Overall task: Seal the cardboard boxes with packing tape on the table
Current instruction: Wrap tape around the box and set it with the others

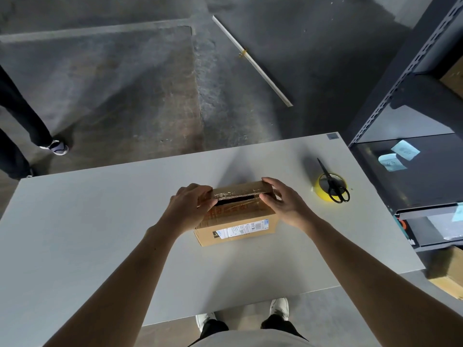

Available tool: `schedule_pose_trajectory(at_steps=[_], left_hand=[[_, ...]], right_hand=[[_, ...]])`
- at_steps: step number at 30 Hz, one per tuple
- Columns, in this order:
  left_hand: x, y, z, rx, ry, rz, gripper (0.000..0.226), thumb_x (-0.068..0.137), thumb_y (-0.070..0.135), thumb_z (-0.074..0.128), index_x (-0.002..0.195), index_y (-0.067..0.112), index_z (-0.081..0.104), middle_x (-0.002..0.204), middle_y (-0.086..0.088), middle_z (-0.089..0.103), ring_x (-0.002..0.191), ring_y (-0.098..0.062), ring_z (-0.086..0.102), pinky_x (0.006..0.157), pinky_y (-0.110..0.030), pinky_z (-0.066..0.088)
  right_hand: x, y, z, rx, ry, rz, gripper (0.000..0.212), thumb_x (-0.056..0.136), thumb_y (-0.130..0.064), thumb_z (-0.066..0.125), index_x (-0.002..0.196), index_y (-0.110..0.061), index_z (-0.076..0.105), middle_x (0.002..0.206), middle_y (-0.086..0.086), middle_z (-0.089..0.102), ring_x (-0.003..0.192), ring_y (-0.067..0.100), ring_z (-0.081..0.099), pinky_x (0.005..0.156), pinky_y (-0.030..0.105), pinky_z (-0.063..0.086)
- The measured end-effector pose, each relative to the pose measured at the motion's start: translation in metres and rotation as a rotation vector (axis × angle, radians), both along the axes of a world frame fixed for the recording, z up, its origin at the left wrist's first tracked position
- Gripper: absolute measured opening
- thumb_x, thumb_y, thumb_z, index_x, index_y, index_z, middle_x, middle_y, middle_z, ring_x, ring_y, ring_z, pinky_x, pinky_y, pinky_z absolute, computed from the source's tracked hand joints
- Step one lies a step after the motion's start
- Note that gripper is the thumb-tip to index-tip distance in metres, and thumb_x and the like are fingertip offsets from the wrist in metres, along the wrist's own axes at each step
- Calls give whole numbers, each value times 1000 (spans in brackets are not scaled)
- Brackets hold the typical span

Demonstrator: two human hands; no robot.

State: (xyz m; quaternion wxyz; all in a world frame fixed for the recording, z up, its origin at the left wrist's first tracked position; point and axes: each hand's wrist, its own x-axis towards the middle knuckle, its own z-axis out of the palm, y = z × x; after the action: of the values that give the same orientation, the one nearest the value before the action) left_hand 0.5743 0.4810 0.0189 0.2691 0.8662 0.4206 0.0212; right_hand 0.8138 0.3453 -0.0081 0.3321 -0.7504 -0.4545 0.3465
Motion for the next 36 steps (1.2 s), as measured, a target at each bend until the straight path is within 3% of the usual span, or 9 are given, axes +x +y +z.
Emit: schedule_pose_trajectory(at_steps=[7, 14, 19, 23, 29, 33, 36], left_hand=[[2, -5, 3, 8, 58, -4, 43, 96, 47, 54, 135, 30, 50, 137, 8, 50, 127, -19, 41, 105, -42, 27], [18, -17, 10, -10, 39, -58, 57, 89, 54, 62, 139, 31, 46, 142, 9, 48, 132, -19, 36, 113, -39, 20], [29, -24, 12, 5, 82, -191, 80, 82, 58, 68, 149, 30, 34, 156, 6, 31, 143, -19, 23, 120, -41, 7], [40, -25, 10, 60, 157, -298, 97, 72, 65, 73, 151, 34, 26, 158, 5, 26, 144, -20, 21, 119, -42, 9], [50, -24, 17, 110, 182, -313, 94, 71, 61, 75, 149, 35, 29, 149, 10, 35, 133, -17, 35, 106, -38, 29], [58, -20, 20, 75, 221, -332, 97, 69, 66, 75, 149, 37, 28, 149, 9, 35, 132, -18, 38, 105, -40, 32], [78, -24, 21, 46, 142, -365, 91, 73, 72, 67, 148, 36, 30, 150, 8, 36, 134, -18, 39, 108, -39, 31]], right_hand=[[-2, -3, 0, 30, -67, 26, 43, 102, -28, 52, 144, -19, 45, 133, 0, 60, 123, 15, 56, 90, 17, 45], [2, -7, 4, 9, -19, 36, 51, 102, -29, 53, 150, -18, 38, 139, 2, 56, 130, 16, 52, 102, 31, 49], [2, -11, 5, 39, 2, -16, 47, 103, -34, 48, 147, -18, 43, 143, 3, 54, 129, 20, 55, 100, 35, 52], [3, -14, 5, 82, 24, -89, 41, 101, -31, 54, 140, -18, 52, 138, 2, 58, 120, 20, 61, 89, 23, 52], [4, -17, 3, 85, 25, -77, 41, 99, -30, 59, 139, -21, 54, 133, -1, 62, 109, 8, 62, 76, 7, 48], [12, -18, 2, 84, 12, -105, 40, 99, -34, 57, 135, -18, 56, 132, 0, 63, 107, 11, 63, 73, 7, 48], [25, -25, -1, 74, 2, -198, 38, 98, -39, 57, 128, -15, 60, 125, 1, 66, 107, 15, 65, 86, 22, 54]])
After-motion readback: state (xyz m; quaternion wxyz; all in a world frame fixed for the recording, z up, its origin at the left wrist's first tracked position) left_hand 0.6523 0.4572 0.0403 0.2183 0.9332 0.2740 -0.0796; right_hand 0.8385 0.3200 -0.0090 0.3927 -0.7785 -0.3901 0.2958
